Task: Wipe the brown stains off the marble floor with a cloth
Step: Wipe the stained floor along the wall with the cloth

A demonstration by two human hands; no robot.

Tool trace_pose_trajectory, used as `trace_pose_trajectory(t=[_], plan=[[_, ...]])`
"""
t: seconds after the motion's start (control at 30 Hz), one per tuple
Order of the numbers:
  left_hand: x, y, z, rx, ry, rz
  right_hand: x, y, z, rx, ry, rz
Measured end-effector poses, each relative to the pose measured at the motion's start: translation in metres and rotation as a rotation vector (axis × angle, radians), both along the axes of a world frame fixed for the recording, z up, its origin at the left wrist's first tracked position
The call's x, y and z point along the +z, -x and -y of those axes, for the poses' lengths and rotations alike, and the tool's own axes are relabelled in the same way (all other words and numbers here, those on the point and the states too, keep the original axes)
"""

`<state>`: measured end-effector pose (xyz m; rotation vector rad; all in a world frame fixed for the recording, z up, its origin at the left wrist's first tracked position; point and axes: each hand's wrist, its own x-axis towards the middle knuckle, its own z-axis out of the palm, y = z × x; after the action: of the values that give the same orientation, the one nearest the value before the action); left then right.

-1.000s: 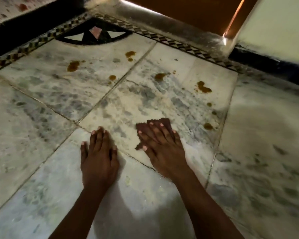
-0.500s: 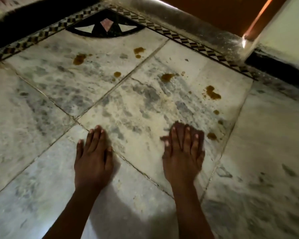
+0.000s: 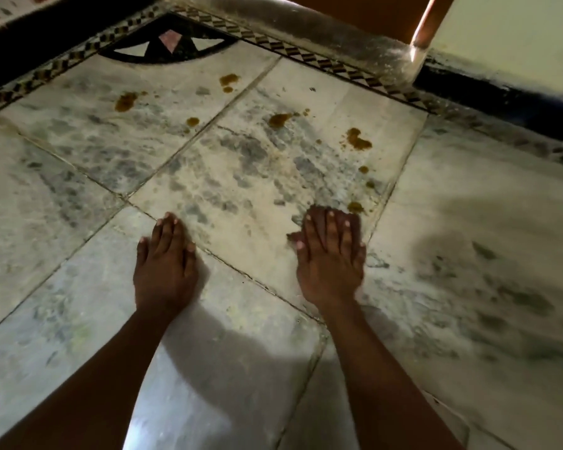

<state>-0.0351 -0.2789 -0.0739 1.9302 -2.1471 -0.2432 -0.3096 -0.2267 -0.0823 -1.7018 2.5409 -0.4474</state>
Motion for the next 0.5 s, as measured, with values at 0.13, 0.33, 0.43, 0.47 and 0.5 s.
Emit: trace_pose_trajectory(t=[0.13, 0.33, 0.43, 0.47, 0.5], plan=[[0.0, 0.0, 0.002, 0.01, -0.004, -0.001, -0.003, -0.044, 0.012, 0.315, 0.063, 0.015], [-0.002, -0.003, 0.005, 0.011, 0.021, -0.041, 0.012, 0.017, -0.06, 0.613, -0.04, -0.104], [-0.002, -0.002, 0.006, 0.01, 0.026, -0.033, 0.008, 0.033, -0.03, 0.214, -0.028, -0.091], [-0.003, 0.0, 0.006, 0.012, 0.024, -0.027, 0.005, 0.026, -0.014, 0.097, -0.015, -0.071], [-0.004, -0.001, 0.005, 0.014, 0.022, -0.022, 0.002, 0.013, 0.001, 0.022, -0.004, -0.045]])
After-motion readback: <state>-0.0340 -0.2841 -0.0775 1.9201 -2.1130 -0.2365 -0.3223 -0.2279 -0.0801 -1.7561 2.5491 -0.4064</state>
